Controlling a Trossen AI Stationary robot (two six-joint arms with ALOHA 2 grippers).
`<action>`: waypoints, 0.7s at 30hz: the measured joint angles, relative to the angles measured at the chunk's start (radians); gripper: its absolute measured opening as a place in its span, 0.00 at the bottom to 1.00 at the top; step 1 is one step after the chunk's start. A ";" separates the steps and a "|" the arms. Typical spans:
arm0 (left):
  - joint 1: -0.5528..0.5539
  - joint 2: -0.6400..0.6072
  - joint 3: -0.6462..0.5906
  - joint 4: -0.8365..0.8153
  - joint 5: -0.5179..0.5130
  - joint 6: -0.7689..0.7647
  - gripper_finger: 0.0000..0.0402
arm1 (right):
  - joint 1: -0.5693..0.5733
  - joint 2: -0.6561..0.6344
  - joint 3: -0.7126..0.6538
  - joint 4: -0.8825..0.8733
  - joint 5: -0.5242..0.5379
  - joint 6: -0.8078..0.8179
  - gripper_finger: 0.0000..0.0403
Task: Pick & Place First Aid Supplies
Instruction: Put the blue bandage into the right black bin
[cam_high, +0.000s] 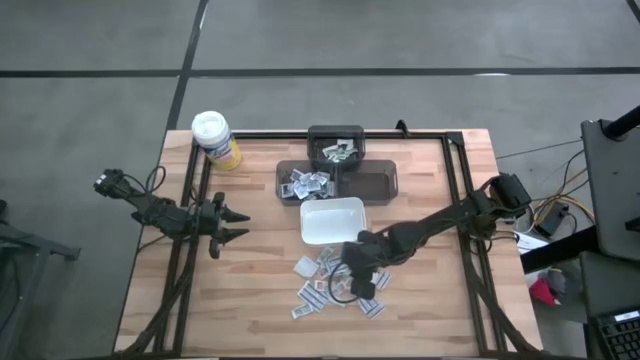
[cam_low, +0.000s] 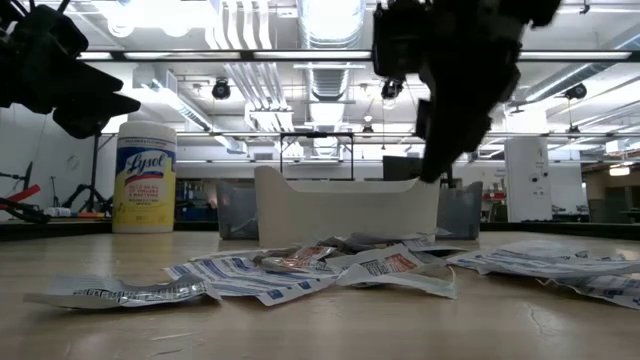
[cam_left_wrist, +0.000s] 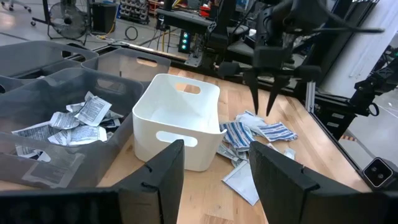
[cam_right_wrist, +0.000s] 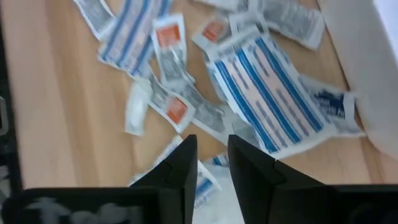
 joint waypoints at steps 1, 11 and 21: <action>0.000 0.000 0.000 0.000 0.000 0.000 0.44 | 0.000 0.000 0.009 0.001 0.001 -0.001 0.21; 0.000 0.000 0.000 0.000 0.000 0.000 0.44 | 0.000 -0.002 0.050 -0.127 0.005 -0.011 0.18; 0.000 0.000 0.000 0.000 0.000 0.000 0.44 | 0.074 -0.002 0.000 -0.260 -0.036 0.206 0.19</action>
